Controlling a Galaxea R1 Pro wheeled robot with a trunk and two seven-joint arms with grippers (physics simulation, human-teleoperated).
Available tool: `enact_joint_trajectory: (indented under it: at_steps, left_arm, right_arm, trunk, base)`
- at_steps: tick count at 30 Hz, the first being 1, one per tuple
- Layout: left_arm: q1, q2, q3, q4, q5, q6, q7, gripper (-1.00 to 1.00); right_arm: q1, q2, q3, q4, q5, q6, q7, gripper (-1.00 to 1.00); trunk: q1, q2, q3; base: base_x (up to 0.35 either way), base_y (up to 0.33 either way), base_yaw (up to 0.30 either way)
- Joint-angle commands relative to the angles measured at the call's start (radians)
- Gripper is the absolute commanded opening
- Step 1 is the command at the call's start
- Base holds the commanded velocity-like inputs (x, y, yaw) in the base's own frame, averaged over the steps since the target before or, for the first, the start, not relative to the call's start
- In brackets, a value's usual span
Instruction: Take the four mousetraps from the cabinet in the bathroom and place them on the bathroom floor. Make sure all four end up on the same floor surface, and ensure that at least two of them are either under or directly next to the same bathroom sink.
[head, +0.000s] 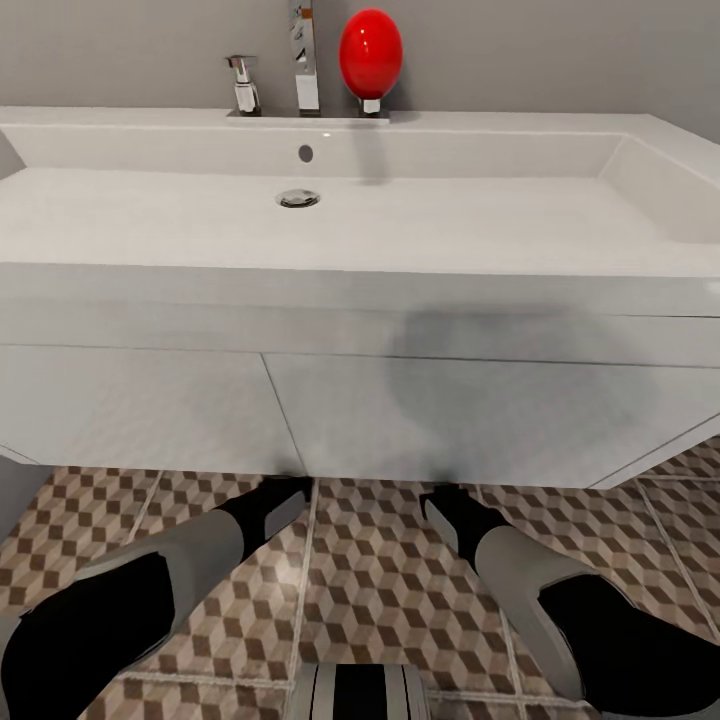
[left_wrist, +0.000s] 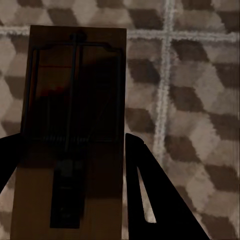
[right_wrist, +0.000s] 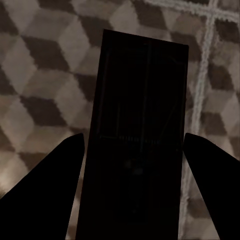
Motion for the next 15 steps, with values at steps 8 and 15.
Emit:
enact_joint_trajectory:
  at_steps: [8, 15]
  left_arm:
    - [-0.005, 0.000, 0.000, -0.008, 0.006, -0.015, -0.007, -1.00]
    - [0.002, 0.010, -0.001, -0.043, 0.036, -0.034, 0.002, -1.00]
  right_arm:
    - [-0.006, 0.002, 0.005, -0.007, -0.007, -0.008, 0.014, -1.00]
    - [0.000, 0.000, 0.000, -0.020, -0.021, -0.024, 0.011, -1.00]
  trunk:
    - [0.000, 0.000, -0.001]
    - [0.000, 0.000, -0.001]
  base:
    - [0.000, 0.000, 0.000]
    - [0.000, 0.000, 0.000]
